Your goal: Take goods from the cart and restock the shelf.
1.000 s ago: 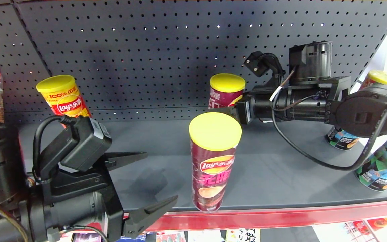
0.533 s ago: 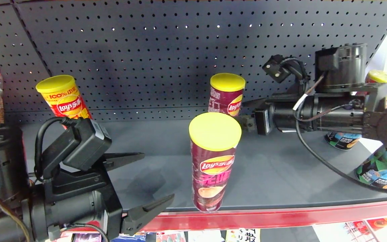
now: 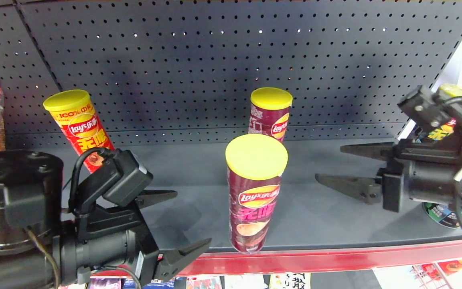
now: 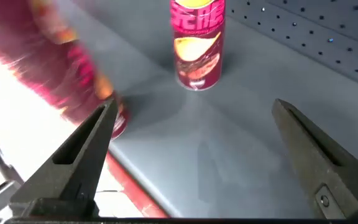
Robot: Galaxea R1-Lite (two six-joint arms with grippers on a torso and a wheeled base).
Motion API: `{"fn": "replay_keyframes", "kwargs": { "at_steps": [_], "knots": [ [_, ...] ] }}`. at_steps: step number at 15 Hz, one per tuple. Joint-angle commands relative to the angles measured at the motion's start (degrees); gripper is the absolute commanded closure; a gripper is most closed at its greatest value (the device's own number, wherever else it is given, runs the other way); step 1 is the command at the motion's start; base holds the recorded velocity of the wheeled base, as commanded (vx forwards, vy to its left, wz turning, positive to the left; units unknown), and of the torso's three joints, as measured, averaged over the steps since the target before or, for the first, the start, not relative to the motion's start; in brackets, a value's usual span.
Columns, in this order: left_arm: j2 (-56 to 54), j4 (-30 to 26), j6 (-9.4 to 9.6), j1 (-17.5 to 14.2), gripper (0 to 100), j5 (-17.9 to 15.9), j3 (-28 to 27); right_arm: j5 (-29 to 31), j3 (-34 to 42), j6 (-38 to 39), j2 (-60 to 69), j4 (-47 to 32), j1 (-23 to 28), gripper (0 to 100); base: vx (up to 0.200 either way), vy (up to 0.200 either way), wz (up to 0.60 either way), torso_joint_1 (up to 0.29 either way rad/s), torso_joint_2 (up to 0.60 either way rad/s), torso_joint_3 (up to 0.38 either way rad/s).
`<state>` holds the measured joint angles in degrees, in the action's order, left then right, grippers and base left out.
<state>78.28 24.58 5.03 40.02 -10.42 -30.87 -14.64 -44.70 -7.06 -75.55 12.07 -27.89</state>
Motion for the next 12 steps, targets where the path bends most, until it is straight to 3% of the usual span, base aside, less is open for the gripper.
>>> {"fn": "replay_keyframes", "kwargs": {
  "at_steps": [1, 12],
  "knots": [
    [3.9, 0.1, 0.15, 0.1, 0, 0.1, -0.6, -0.1, 5.7, 0.6, 10.8, -0.4, 0.0, 0, 0.0, 0.0, 0.0, 0.0, 0.0, 0.0],
    [10.7, 0.1, 2.61, -0.1, 0, 2.2, -3.6, 0.1, 7.4, 2.8, 14.7, -0.4, 1.0, 0, 0.0, 0.0, 0.0, 0.0, 0.0, 0.0]
  ]
}}
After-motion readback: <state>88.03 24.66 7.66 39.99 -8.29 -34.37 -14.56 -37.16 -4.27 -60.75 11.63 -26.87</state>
